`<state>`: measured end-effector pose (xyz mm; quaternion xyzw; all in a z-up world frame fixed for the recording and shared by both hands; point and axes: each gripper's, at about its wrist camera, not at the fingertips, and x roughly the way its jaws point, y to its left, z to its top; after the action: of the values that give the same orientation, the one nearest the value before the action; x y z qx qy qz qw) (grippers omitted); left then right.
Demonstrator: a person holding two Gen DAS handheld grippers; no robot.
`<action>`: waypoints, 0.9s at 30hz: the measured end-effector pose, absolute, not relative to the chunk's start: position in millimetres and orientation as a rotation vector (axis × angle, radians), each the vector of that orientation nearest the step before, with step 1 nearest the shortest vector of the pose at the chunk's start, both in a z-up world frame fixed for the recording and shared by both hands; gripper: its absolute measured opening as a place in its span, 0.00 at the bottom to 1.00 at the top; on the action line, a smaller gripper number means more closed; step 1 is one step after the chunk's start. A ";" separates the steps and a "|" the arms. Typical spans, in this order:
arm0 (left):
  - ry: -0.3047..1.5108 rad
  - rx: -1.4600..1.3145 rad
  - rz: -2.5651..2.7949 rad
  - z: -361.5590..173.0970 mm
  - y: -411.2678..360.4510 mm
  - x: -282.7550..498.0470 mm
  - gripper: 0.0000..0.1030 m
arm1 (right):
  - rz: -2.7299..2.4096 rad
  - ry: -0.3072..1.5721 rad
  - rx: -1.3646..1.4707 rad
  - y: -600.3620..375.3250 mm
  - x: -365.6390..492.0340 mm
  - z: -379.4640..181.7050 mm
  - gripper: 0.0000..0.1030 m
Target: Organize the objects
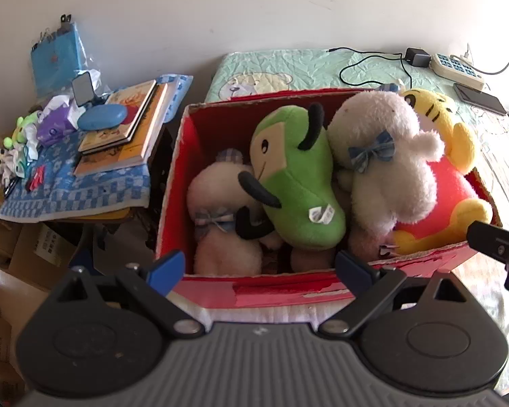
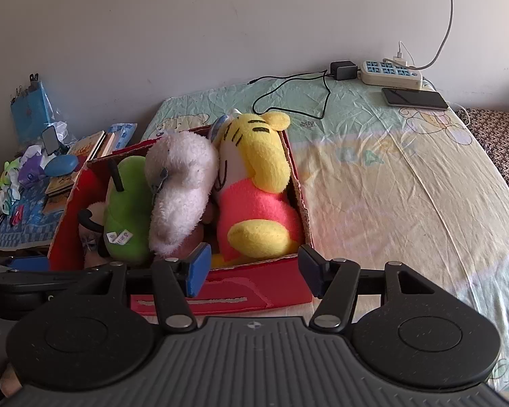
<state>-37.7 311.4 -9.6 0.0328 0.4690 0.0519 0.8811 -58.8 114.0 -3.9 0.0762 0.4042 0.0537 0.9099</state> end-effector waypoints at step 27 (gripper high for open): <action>0.969 0.060 0.098 -8.2 312.7 -32.8 0.93 | 0.115 0.834 0.169 116.6 -47.0 -4.4 0.59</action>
<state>-32.8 312.7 -8.2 0.0287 0.4657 0.0471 0.8832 -47.0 116.6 -4.4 0.0819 0.4043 0.0555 0.9093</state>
